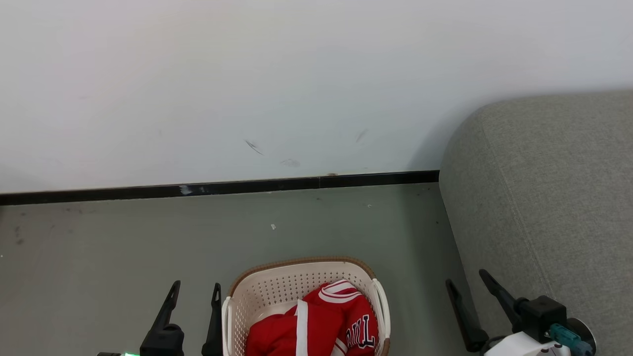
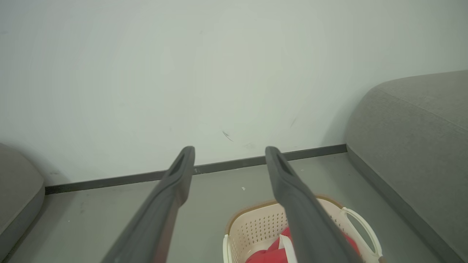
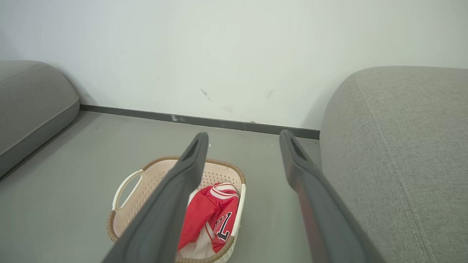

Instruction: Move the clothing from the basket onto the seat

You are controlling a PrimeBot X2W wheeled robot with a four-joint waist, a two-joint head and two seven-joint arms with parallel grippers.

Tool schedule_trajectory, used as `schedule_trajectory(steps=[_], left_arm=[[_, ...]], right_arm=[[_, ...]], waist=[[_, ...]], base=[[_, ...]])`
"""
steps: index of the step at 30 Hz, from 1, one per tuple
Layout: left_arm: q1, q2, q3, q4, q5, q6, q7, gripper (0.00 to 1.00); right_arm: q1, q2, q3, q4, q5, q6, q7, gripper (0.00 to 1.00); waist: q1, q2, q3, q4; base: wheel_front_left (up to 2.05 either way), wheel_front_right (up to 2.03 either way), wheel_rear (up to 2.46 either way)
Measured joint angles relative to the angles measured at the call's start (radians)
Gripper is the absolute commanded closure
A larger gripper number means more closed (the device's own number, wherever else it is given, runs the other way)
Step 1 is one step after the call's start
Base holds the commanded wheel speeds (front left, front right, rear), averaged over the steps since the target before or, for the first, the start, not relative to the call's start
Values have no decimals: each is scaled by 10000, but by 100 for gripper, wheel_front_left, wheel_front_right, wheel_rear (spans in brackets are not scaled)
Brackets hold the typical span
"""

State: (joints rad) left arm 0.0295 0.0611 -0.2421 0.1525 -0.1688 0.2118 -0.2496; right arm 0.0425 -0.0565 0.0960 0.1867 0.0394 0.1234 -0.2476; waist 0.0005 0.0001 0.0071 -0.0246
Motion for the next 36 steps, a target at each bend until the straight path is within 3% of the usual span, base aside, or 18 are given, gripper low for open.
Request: schedule_trajectory(steps=[26,36], left_arm=[[-1,-19,86,88,-69,-4,0,0],[-27,286,13,366,21,-134,0,0]], right_arm=[[1,100,-144,-169,23,0,-2,0],[209,123,-546,-426,27,0,-2,0]], waist=[[-2,0,114,-2],[-1,0,317,-69]], base=[[0,0,0],[0,0,0]])
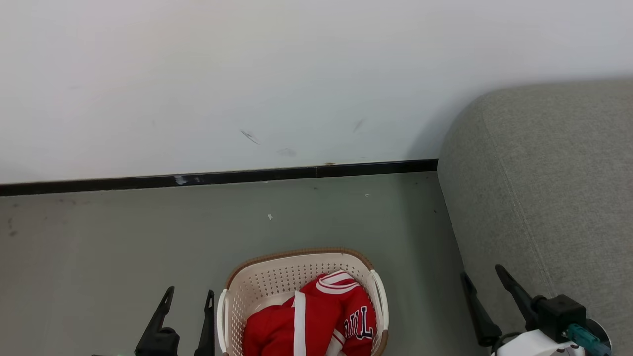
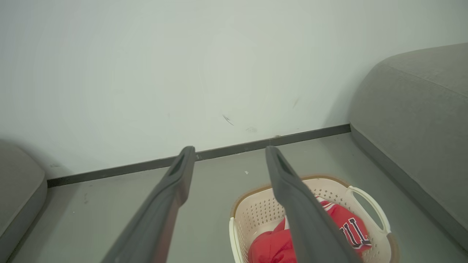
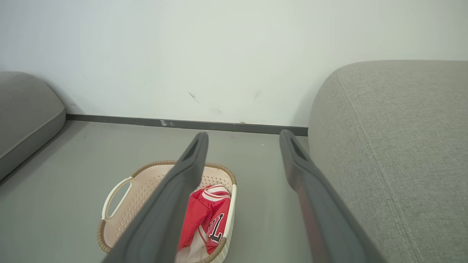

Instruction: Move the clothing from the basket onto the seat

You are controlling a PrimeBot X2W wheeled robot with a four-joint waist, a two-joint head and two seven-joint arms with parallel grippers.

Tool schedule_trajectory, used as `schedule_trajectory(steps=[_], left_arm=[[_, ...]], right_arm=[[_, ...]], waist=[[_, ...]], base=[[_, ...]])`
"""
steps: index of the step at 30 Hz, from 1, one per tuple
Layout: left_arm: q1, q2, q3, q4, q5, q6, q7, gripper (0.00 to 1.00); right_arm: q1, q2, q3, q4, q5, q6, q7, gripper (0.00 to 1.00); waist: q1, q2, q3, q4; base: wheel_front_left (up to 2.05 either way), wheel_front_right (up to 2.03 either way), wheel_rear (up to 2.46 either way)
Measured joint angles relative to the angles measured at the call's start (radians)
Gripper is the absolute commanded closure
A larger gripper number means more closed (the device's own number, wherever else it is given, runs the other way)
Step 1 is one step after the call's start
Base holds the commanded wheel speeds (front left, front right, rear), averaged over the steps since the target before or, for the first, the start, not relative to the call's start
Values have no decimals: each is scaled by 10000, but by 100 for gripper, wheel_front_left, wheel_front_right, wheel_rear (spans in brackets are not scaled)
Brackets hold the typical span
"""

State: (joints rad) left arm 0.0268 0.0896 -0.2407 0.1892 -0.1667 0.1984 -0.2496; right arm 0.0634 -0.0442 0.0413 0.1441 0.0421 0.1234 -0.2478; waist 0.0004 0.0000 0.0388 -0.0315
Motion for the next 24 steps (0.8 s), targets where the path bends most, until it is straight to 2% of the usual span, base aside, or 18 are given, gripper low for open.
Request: schedule_trajectory(steps=[11,24], left_arm=[[-794,148,-617,646,489,-443,121,0],[-2050,-128,-1574,1990,918,-968,477,0]], right_arm=[[124,-13,-453,-568,-2,0,-2,0],[123,-171,-986,-1894,-207,0,-33,0]], waist=[[0,0,478,-147],[-1,0,1380,-500]], base=[[0,0,0],[0,0,0]])
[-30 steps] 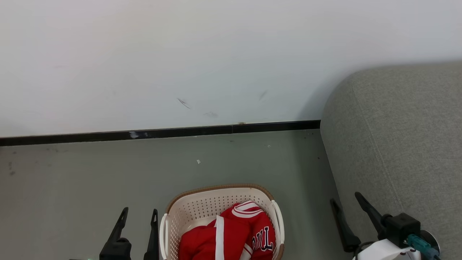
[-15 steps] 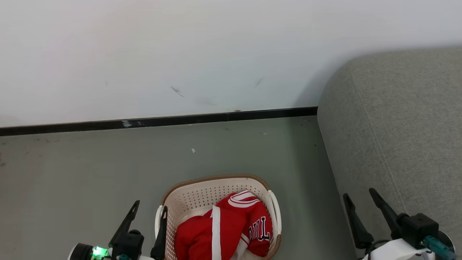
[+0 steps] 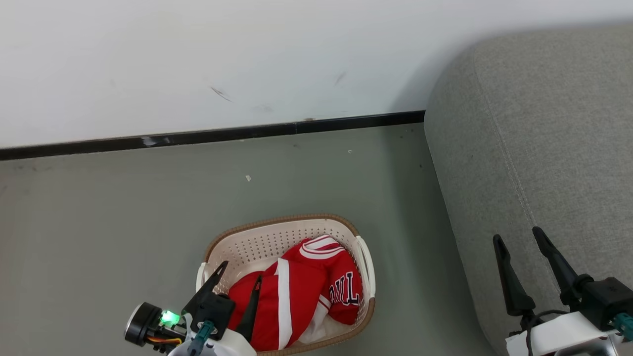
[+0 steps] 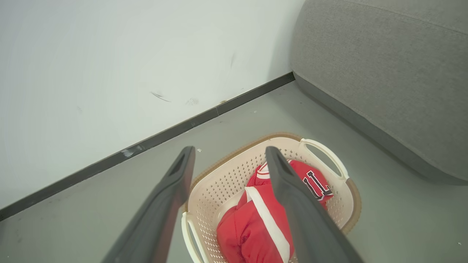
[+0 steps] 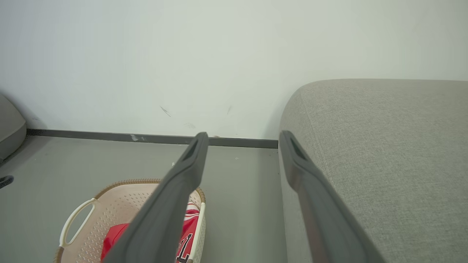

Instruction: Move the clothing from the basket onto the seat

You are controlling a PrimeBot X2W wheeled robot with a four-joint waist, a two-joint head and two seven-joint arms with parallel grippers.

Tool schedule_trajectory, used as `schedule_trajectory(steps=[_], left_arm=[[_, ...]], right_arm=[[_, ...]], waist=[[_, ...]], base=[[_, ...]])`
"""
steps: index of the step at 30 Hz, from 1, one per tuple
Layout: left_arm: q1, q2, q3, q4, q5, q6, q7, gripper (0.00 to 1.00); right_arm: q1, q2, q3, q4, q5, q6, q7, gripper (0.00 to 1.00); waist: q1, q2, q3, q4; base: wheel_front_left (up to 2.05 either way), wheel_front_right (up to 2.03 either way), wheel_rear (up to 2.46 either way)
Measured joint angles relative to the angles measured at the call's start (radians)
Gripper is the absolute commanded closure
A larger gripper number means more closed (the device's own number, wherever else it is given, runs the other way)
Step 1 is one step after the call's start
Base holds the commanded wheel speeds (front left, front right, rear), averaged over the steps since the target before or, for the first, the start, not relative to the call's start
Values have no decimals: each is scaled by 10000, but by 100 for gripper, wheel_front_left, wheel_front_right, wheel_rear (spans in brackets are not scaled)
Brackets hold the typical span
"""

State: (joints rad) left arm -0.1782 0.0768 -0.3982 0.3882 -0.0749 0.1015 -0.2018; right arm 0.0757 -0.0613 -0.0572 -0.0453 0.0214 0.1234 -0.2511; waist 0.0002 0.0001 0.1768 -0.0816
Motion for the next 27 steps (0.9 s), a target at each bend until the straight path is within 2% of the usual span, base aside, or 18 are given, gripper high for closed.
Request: schedule_trajectory(steps=[9,27], left_arm=[[-874,-84,-228,683,245,-79,159,0],[-2634,-92,-332,1806,813,-15,278,0]], right_arm=[[-140,6,-21,-562,153,0,-12,0],[-1759,-29,90,-1404,677,0,-40,0]], waist=[[0,0,840,-304],[0,0,2992,-1051]], base=[[0,0,0],[0,0,0]])
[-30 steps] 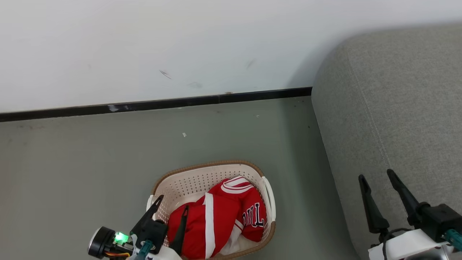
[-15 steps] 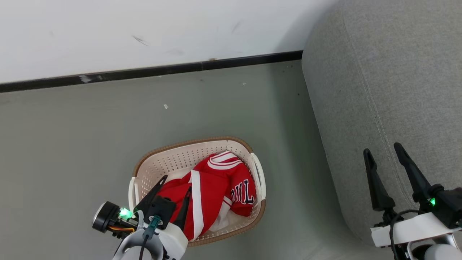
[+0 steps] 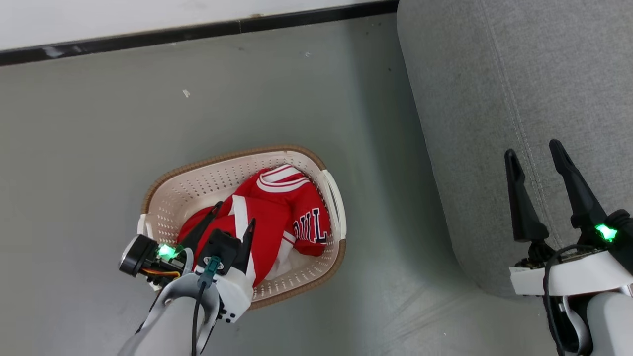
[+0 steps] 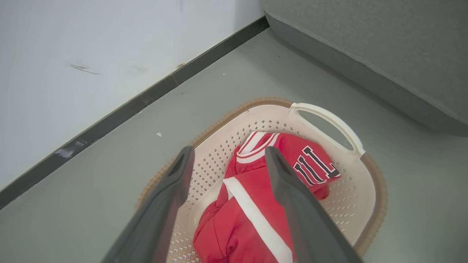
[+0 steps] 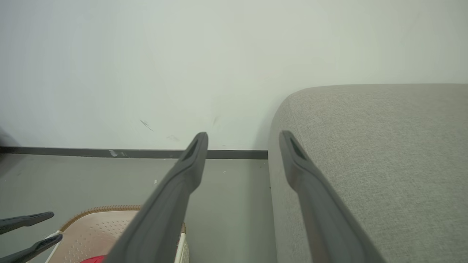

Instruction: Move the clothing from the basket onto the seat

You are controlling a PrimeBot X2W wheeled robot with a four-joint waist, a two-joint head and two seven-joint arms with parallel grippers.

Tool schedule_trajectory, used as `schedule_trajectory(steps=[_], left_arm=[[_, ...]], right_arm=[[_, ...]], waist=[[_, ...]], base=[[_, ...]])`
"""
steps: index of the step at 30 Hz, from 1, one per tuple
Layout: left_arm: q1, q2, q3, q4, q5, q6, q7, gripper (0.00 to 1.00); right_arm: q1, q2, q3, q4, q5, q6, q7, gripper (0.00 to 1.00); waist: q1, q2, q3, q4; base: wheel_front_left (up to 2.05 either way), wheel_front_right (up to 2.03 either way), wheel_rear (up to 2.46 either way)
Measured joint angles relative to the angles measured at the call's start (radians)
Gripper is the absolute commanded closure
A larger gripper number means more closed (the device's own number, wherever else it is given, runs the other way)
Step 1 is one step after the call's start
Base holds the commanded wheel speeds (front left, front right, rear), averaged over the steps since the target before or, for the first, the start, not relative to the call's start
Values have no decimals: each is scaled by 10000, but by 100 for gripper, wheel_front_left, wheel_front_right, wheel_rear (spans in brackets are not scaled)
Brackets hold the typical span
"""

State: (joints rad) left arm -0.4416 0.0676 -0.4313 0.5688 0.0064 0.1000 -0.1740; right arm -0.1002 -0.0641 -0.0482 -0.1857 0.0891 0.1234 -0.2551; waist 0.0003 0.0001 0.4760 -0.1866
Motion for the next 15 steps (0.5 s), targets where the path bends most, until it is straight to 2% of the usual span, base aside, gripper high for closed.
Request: schedule_trajectory(steps=[15], left_arm=[[-1205,257,4,978,430,132,161,0]], right_arm=[[-1470,25,98,-77,491,0,0,0]], waist=[[0,0,1709,-776]], base=[[0,0,0]])
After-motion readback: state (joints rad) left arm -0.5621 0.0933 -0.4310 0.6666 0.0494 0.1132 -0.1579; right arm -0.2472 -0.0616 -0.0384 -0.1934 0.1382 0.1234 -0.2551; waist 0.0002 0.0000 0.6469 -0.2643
